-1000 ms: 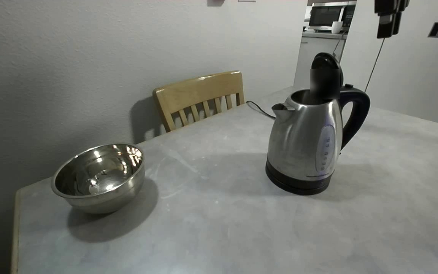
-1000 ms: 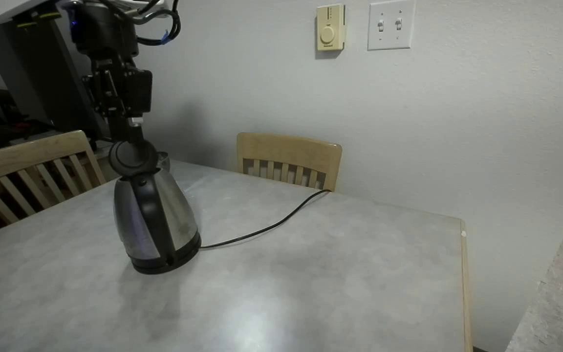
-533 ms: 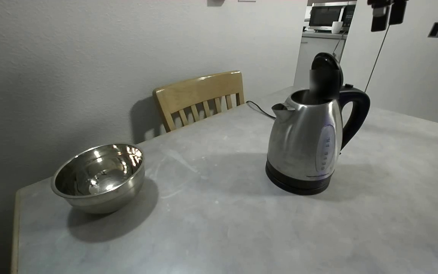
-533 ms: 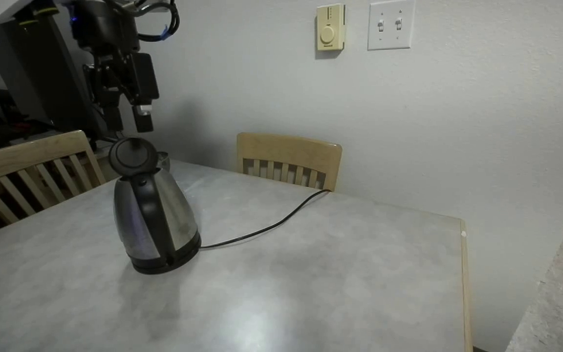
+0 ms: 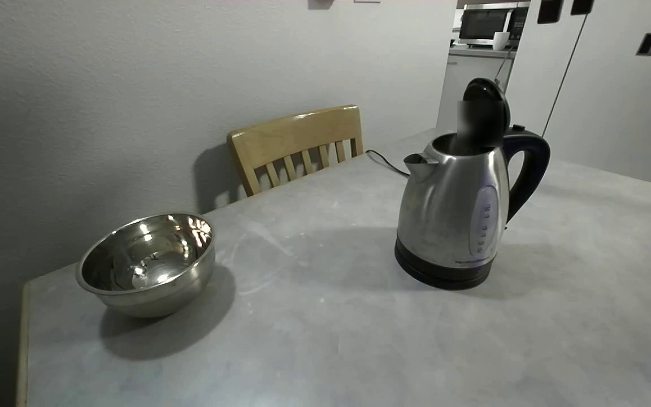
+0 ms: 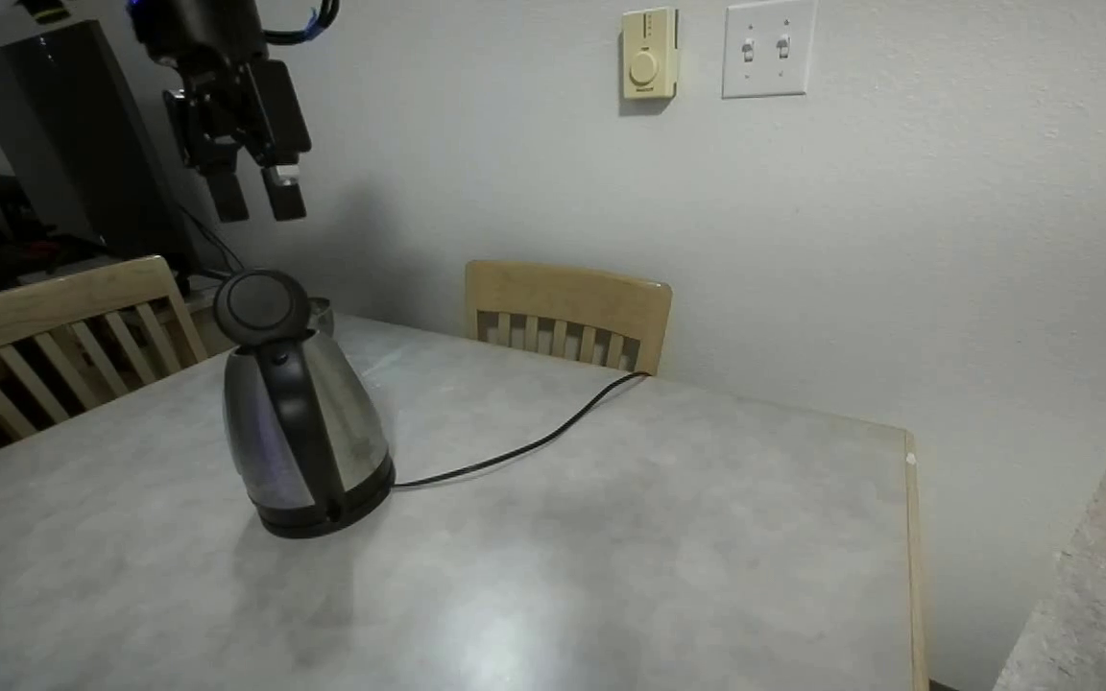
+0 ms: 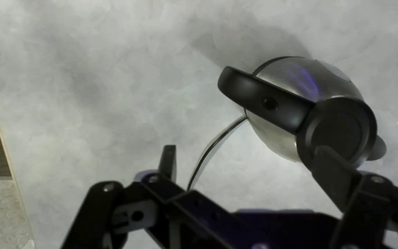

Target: Open the lid of the kettle

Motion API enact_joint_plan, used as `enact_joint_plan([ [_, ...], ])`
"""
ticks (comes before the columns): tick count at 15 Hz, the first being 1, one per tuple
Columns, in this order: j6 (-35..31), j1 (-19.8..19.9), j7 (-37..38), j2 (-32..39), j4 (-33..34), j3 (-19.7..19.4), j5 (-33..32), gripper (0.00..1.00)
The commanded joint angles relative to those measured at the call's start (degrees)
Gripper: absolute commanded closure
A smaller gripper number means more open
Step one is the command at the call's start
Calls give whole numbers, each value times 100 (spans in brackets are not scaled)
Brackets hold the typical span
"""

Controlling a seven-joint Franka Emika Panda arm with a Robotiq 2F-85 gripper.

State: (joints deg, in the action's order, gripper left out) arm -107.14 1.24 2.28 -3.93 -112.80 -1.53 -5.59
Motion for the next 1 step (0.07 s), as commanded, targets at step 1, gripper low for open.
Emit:
enact_joint_plan([
  [1,-20,-6,0,-41,13,25,8,0],
])
